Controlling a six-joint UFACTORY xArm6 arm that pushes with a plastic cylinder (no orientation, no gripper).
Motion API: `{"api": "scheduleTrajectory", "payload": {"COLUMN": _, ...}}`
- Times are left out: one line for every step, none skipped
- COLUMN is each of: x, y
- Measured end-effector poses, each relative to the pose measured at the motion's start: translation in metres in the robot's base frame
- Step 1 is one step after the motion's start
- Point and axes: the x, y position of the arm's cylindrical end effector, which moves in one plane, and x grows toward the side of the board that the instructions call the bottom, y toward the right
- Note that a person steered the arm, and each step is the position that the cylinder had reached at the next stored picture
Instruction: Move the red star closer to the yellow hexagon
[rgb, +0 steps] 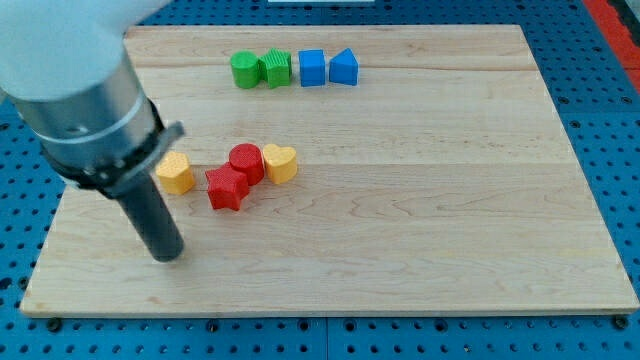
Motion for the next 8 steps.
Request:
{"api": "scheduleTrajectory", "payload": {"x": -0.002, "y": 0.049}}
{"api": "scheduleTrajectory", "payload": {"x": -0.023, "y": 0.07}}
{"api": "scheduleTrajectory", "payload": {"x": -0.049, "y": 0.07}}
{"api": "scheduleTrajectory", "payload": {"x": -0.069, "y": 0.064}}
{"api": "scheduleTrajectory", "payload": {"x": -0.071, "y": 0.049}}
{"api": "scheduleTrajectory", "payload": {"x": -0.071, "y": 0.043}}
{"api": "scheduleTrajectory", "payload": {"x": -0.067, "y": 0.043}}
{"api": "scheduleTrajectory", "payload": {"x": -0.059, "y": 0.042}}
